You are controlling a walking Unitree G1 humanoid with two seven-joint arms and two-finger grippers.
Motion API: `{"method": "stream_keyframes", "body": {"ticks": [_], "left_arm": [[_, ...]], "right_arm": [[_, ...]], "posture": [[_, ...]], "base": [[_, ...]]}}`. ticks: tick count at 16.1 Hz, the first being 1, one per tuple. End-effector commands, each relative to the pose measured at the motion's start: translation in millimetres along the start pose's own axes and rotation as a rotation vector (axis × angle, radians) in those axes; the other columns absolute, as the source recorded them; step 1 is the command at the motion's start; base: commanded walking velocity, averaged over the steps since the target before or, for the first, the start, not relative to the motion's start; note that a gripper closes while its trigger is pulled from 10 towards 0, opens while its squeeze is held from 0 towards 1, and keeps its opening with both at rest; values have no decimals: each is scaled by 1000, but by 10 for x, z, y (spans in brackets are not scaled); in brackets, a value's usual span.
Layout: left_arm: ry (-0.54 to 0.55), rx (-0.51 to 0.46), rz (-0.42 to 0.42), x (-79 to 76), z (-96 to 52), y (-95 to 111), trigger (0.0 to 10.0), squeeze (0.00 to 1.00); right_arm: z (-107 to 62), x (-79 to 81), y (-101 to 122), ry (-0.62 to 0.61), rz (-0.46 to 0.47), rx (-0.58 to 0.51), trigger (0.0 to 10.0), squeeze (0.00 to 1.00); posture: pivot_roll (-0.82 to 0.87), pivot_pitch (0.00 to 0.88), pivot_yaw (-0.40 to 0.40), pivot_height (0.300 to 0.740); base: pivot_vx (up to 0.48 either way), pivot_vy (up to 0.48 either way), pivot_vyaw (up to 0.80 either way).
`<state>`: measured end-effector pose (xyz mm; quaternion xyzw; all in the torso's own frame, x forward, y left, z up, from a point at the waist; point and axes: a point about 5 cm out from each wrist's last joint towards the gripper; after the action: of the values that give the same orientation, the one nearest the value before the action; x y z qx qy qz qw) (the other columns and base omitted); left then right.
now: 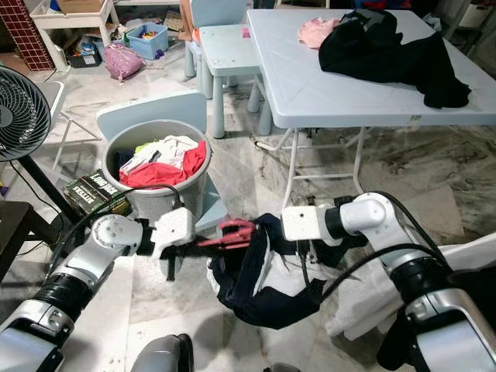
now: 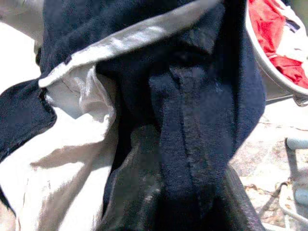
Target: Hang hanger
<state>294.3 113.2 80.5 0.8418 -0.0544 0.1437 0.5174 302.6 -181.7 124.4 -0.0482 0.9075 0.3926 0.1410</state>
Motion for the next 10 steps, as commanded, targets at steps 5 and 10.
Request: {"method": "stream_keyframes", "body": {"ticks": [5,10], "left_arm": [[171,-147,-26,92,25,183,0,0],[290,-155,-68,58,18,114,0,0]], "right_arm": [[114,-131,236,-115,-107,-99,10000,1000],[45,-393,351,-410,-222,-101,10000,1000]], "posture": [[-45,72,-24,740],[-73,74,-36,740]], "base": [[0,0,0],[0,0,0]]}}
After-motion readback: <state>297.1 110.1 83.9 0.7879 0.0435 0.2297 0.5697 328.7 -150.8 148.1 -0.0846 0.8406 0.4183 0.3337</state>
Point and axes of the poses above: a point about 5 cm out from each wrist's last joint towards the gripper, its own z axis pointing out of the wrist towards the gripper, its own y axis along the axis of the wrist's last joint, x = y × z, and after that the axes turned 9 degrees about z, right-handed
